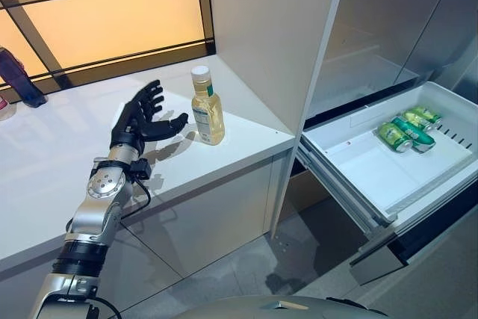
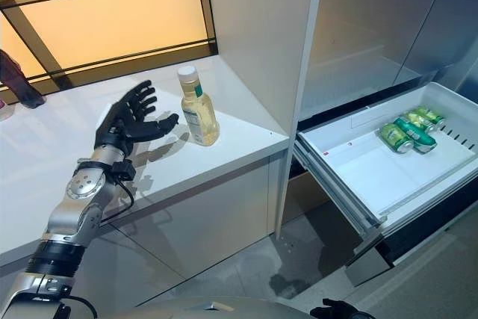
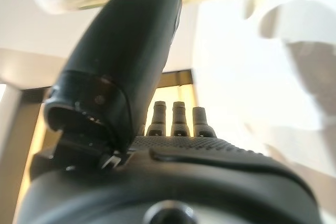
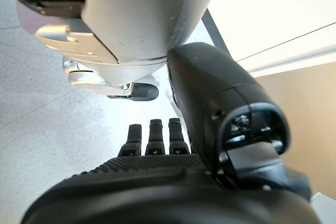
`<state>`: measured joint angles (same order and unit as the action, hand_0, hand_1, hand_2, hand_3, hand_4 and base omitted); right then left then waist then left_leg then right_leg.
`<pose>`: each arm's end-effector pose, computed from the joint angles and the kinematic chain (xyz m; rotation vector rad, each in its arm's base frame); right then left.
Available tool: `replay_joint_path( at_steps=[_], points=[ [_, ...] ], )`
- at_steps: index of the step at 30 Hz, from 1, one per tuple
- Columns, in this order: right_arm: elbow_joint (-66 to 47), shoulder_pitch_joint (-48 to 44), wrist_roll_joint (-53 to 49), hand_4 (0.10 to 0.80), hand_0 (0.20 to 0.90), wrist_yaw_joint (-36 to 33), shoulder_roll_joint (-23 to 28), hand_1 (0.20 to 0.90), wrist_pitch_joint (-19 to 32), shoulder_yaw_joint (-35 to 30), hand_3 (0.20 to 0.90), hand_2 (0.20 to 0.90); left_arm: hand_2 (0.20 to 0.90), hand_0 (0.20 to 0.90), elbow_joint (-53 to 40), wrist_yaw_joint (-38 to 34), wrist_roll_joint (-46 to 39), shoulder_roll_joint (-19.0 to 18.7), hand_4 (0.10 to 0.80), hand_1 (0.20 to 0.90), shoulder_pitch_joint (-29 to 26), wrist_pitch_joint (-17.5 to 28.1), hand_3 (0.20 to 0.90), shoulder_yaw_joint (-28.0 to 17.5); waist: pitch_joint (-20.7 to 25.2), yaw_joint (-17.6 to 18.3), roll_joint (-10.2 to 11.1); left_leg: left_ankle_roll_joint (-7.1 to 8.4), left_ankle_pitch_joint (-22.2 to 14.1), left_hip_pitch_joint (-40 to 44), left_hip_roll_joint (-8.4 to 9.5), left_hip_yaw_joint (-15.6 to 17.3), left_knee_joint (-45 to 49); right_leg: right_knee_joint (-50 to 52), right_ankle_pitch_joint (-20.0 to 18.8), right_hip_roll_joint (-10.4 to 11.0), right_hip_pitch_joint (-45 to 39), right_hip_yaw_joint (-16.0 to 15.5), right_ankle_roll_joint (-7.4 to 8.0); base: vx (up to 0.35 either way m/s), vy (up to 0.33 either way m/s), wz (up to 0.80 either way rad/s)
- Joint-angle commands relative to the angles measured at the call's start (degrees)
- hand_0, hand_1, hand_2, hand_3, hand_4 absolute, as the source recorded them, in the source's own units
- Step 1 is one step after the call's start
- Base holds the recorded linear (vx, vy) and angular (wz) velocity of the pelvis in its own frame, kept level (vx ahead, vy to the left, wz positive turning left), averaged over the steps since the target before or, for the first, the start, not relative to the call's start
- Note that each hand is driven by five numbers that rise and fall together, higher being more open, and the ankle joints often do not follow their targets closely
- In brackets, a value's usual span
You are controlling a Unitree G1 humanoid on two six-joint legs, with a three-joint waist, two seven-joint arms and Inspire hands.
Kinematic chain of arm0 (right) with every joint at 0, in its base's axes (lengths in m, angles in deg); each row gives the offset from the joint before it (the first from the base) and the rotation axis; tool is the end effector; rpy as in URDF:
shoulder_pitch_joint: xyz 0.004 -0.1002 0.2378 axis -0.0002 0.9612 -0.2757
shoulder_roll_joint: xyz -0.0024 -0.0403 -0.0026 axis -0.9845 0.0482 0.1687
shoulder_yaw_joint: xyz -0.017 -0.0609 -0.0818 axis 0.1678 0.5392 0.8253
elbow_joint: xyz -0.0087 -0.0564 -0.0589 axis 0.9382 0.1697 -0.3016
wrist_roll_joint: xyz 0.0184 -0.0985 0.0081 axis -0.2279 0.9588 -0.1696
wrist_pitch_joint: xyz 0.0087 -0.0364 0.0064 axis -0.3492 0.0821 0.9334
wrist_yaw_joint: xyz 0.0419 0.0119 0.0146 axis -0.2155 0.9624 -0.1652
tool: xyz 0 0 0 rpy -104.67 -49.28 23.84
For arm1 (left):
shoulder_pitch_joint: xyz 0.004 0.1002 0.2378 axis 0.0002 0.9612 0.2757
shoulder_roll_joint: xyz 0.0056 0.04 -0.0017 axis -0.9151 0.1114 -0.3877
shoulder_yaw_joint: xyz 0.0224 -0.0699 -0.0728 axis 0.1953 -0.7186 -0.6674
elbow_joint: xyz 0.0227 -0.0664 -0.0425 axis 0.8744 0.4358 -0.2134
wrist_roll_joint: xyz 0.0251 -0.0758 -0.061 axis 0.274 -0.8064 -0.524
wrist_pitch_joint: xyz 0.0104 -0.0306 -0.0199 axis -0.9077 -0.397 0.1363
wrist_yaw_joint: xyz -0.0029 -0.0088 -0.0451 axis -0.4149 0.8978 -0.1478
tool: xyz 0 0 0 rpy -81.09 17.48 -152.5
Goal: Put drinks into fridge and close the fridge
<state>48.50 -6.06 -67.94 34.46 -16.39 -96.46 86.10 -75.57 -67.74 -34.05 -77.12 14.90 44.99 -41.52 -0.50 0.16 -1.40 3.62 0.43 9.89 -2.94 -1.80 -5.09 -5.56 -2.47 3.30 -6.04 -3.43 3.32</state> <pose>0.0454 -0.2376 -0.1157 -0.0941 1.3879 -0.1343 0.2330 0.2465 0.0925 0.0580 -0.0127 0.0485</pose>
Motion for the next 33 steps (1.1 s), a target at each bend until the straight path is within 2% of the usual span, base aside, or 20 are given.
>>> replay_joint_path(
  at_steps=[1, 14, 23, 33],
  points=[
    [0.8, -1.9, 0.2, 0.800, 0.900, 1.1, -1.4, 0.900, -0.8, 0.7, 0.900, 0.900, 0.900, 0.900, 0.8, 0.3, -4.3, -3.5, 0.800, 0.900, -10.5, 2.7, 0.900, -1.6, 0.0, 0.8, 1.0, -4.40, -3.4, -2.6, 5.92, -2.2, 0.5, 1.4, 3.8, -3.0, -1.1, 1.0, 0.46, 0.000, 0.000, 0.00],
    [0.3, -2.2, 0.6, 0.800, 0.900, 1.2, -1.3, 0.900, -2.0, 1.2, 0.900, 0.900, 0.900, 0.900, 7.6, 1.1, -9.9, -2.9, 0.800, 0.900, -13.9, 1.0, 0.900, -0.9, 0.3, 1.9, 0.7, -4.26, -3.4, -2.4, 5.74, -0.9, 0.4, 1.4, 3.7, -3.1, -0.9, 1.4, 0.59, 0.006, 0.001, -0.03],
    [0.6, -2.4, 0.6, 0.800, 0.900, 1.3, -1.2, 0.900, -2.1, 1.3, 0.900, 0.900, 0.900, 0.900, 6.7, 3.1, -13.9, -1.3, 0.800, 0.900, -15.2, -0.6, 0.900, 0.1, 0.4, 2.2, 0.7, -4.32, -3.4, -2.3, 5.76, -0.6, 0.5, 1.5, 3.6, -3.1, -0.8, 1.5, 0.65, 0.001, 0.000, -0.01],
    [-0.1, -2.1, 0.5, 0.800, 0.900, 1.4, -1.0, 0.900, -2.6, 1.1, 0.900, 0.900, 0.900, 0.900, 2.5, 5.9, -13.4, -1.5, 0.800, 0.900, -13.7, -1.6, 0.900, -0.3, 0.2, 2.0, 0.8, -4.31, -3.5, -2.3, 5.71, -0.6, 0.6, 1.5, 3.6, -3.2, -0.8, 1.6, 0.71, 0.000, 0.000, 0.00]
  ],
)
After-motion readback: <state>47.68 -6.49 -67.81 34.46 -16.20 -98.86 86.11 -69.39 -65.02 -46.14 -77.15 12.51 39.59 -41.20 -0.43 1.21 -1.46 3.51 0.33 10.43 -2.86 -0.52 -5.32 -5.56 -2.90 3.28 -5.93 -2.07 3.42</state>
